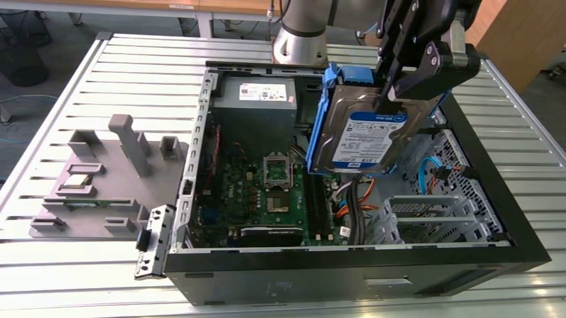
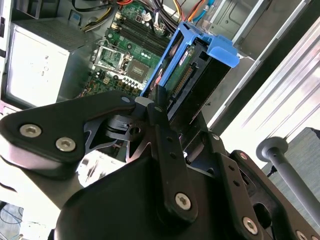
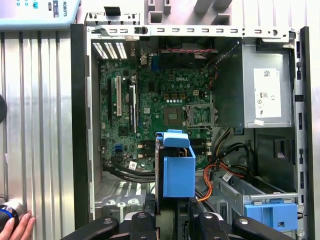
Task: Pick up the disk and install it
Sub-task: 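Insert the disk into the insertion slot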
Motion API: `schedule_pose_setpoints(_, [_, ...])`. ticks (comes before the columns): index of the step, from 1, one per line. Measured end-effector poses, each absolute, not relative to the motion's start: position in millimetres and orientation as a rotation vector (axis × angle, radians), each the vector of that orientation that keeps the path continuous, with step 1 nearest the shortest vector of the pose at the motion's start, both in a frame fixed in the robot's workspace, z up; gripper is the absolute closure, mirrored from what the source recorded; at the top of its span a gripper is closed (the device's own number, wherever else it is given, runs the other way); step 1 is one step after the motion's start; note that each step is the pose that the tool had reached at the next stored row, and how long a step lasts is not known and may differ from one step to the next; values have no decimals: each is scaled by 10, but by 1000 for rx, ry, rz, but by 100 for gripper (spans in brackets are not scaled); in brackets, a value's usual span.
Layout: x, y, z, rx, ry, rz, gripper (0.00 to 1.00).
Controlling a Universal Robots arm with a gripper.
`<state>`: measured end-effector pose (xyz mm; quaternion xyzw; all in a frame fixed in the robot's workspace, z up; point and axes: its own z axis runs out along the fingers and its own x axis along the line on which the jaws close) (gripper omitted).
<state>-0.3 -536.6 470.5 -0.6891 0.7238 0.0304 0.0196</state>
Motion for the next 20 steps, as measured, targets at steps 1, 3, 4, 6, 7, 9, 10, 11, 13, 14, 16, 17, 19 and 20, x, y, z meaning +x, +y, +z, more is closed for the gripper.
schedule_pose_setpoints(1, [5,-5366,4705,-2138,2246,94,65])
schedule_pose_setpoints(3, [26,-5366,4705,-2138,2246,94,65])
schedule_pose_setpoints(4, [38,-5366,4705,-2138,2246,94,65])
schedule_pose_setpoints(6, [61,-5366,4705,-2138,2246,94,65])
schedule_pose_setpoints(7, [73,-5366,4705,-2138,2246,94,65])
schedule_pose_setpoints(9, [90,-5366,4705,-2138,2246,94,65])
schedule_pose_setpoints(10, [97,-5366,4705,-2138,2246,94,65])
schedule_pose_setpoints(11, [103,-5366,4705,-2138,2246,94,65])
schedule_pose_setpoints(13, [108,-5366,4705,-2138,2246,94,65])
schedule_pose_setpoints(14, [109,-5366,4705,-2138,2246,94,65])
schedule_pose_setpoints(16, [112,-5366,4705,-2138,2246,94,65])
schedule_pose_setpoints(17, [113,-5368,4705,-2138,2246,94,65])
schedule_pose_setpoints(19, [116,-5370,4705,-2138,2246,94,65])
schedule_pose_setpoints(20, [122,-5374,4705,-2138,2246,94,65])
